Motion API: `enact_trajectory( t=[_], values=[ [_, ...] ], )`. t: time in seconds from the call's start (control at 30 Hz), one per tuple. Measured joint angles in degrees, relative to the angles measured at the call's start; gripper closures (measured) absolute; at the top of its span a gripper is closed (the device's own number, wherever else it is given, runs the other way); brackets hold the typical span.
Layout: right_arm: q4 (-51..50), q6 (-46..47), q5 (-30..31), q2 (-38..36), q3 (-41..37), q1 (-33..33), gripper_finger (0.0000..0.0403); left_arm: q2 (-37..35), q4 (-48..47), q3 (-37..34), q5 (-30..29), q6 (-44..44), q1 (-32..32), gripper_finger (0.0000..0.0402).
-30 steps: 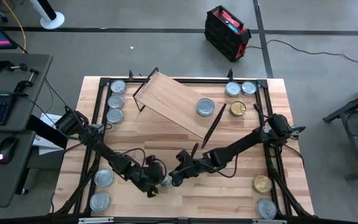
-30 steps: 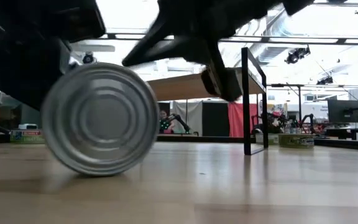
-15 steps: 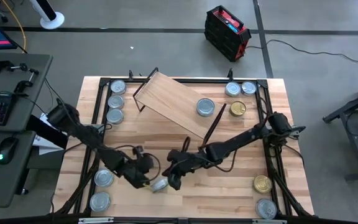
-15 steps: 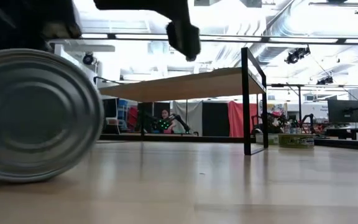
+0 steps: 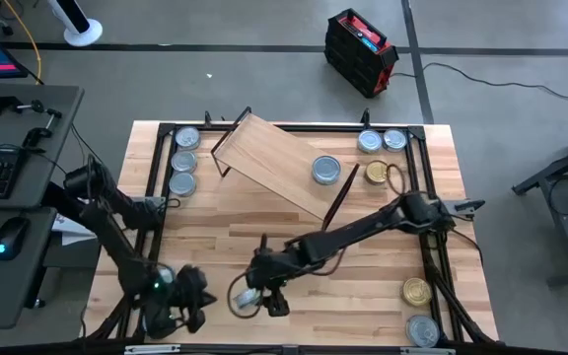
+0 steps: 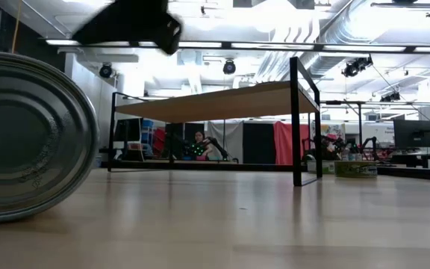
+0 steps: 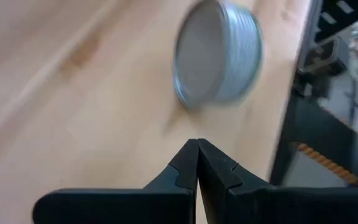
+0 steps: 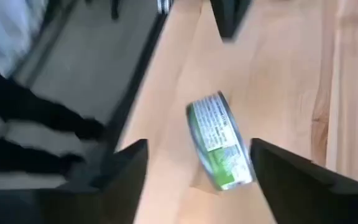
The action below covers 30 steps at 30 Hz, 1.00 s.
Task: Stack canned seafood by type on shelf
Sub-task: Stack the white-green tuna can on top of the other white-green tuna can on the shelf
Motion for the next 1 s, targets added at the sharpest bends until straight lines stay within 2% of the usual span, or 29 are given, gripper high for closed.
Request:
enact_trajectory(
  t=[0.1, 0.23, 0.43, 0.5, 0.57, 0.73, 0.77, 0.93, 1.0],
  values=[
    [-3.97, -6.3, -0.02, 4.54, 5.44, 0.0, 0.0096, 1.4, -0.49, 0.01, 1.79, -2.83, -0.66, 0.0401],
    [-8.95, -10.21, 1.63, 8.8, 11.08, 0.0, 0.0094, 2.69, 0.02, 0.03, 4.31, -3.53, 0.44, 0.0401],
    [-12.2, -11.88, 3.57, 10.44, 12.67, 0.22, 0.0098, 2.89, -0.06, 0.02, 4.03, -3.06, 2.65, 0.0401],
    [-12.5, -11.88, 5.4, 10.44, 12.7, 0.44, 0.0113, 2.89, -0.09, 0.02, 3.97, -2.2, 3.12, 0.0401],
    [-12.6, -11.6, 7.32, 10.44, 12.7, 0.59, 0.0145, 2.89, -0.1, 0.02, 3.99, -0.91, 3.71, 0.0401],
    [-15.81, -10.12, 7.74, 10.42, 13.85, 0.7, 0.028, 1.24, -0.49, 0.02, 4.8, 6.78, 5.02, 0.0401],
    [-17.99, -10.07, 7.69, 10.42, 14.98, 0.7, 0.0291, 0.52, -0.7, 0.02, 5.17, 8.97, 5.4, 0.0401],
    [-28.67, -10.15, 8.45, 9.71, 24.31, 0.46, 0.029, -5.57, -3.49, 0.02, 5.43, 18.64, 8.0, 0.0401],
    [-26.92, -9.64, 11.88, 4.35, 20.83, 0.23, 0.029, -8.26, -4.96, 0.02, 4.09, 22.47, 9.3, 0.0401]
  ],
)
